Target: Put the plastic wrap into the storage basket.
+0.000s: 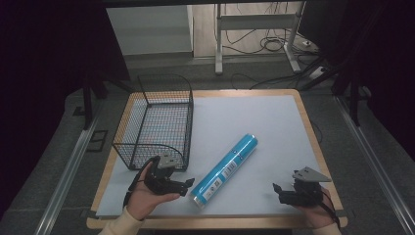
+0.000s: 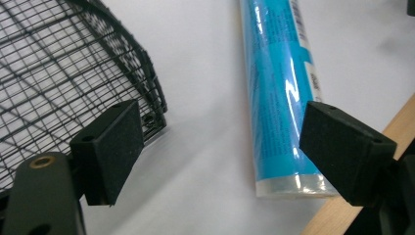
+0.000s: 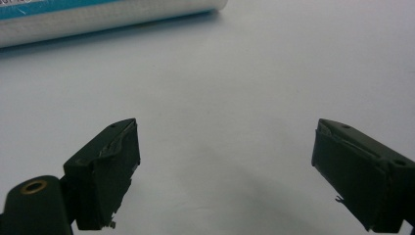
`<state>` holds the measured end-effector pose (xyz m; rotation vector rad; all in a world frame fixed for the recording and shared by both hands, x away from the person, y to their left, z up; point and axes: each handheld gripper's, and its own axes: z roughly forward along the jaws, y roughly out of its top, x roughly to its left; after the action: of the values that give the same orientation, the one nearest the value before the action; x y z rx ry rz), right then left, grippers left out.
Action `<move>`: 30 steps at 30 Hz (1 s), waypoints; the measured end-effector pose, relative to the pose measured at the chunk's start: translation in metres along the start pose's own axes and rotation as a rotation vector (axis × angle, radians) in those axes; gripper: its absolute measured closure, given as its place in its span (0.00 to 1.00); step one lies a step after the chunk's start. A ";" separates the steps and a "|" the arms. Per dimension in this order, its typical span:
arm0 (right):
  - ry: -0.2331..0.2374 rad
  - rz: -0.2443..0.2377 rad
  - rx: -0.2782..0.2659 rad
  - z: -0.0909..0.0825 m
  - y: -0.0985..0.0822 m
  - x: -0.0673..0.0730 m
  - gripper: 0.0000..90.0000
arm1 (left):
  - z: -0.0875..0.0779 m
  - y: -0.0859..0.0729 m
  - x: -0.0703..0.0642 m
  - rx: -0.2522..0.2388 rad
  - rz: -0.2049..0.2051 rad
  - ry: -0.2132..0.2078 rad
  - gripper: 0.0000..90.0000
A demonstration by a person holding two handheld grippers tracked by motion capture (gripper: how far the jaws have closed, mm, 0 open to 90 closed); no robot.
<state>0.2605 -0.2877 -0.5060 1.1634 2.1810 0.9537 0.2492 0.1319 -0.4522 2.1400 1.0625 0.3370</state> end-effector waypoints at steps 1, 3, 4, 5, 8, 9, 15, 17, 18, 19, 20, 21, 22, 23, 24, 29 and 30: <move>0.000 0.000 0.000 0.000 0.000 0.000 0.12 | 0.000 0.000 0.000 0.000 0.000 0.000 0.18; -0.002 0.000 0.002 0.001 -0.001 -0.001 0.12 | 0.000 0.005 0.001 -0.002 0.000 -0.003 0.18; -0.002 0.000 0.002 0.001 -0.001 -0.001 0.12 | 0.000 0.005 0.001 -0.002 0.000 -0.003 0.18; -0.003 -0.002 0.003 0.001 -0.001 -0.001 0.12 | -0.001 0.006 0.000 -0.004 0.002 -0.006 0.18; -0.001 -0.012 0.006 0.002 -0.001 0.001 0.12 | 0.000 0.010 -0.001 0.002 0.010 -0.013 0.18; -0.003 -0.020 0.009 0.002 -0.001 0.002 0.12 | 0.000 0.011 -0.002 0.001 0.010 -0.016 0.17; -0.003 -0.029 0.016 0.003 -0.001 0.003 0.13 | -0.001 0.017 -0.003 -0.005 0.008 -0.014 0.16; -0.003 -0.031 0.016 0.003 -0.001 0.003 0.13 | -0.002 0.019 -0.004 -0.014 0.011 -0.011 0.17; 0.000 -0.035 0.012 0.002 -0.001 0.003 0.13 | -0.002 0.020 -0.005 -0.015 0.017 -0.014 0.17; 0.001 -0.038 0.009 0.002 -0.001 0.003 0.13 | -0.001 0.021 -0.006 -0.015 0.019 -0.016 0.17; 0.002 -0.039 0.007 0.002 -0.001 0.003 0.13 | 0.000 0.023 -0.007 -0.014 0.021 -0.017 0.17; 0.001 -0.043 0.000 0.002 -0.001 0.004 0.13 | 0.002 0.024 -0.009 -0.008 0.028 -0.022 0.17; 0.002 -0.046 -0.002 0.001 -0.001 0.004 0.13 | 0.002 0.024 -0.009 -0.008 0.028 -0.022 0.17; 0.002 -0.046 -0.002 0.001 -0.001 0.004 0.13 | 0.003 0.025 -0.010 -0.004 0.034 -0.023 0.17; 0.001 -0.047 -0.006 0.001 -0.001 0.004 0.13 | 0.004 0.027 -0.011 -0.001 0.038 -0.023 0.17; -0.006 -0.047 -0.008 0.000 -0.001 0.004 0.13 | 0.006 0.037 -0.020 -0.005 0.062 -0.004 0.17; -0.006 -0.047 -0.008 0.000 -0.001 0.004 0.13 | 0.006 0.037 -0.020 -0.005 0.062 -0.004 0.17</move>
<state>0.2585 -0.2847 -0.5071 1.1054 2.1885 0.9371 0.2617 0.0988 -0.4293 2.1721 0.9932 0.3639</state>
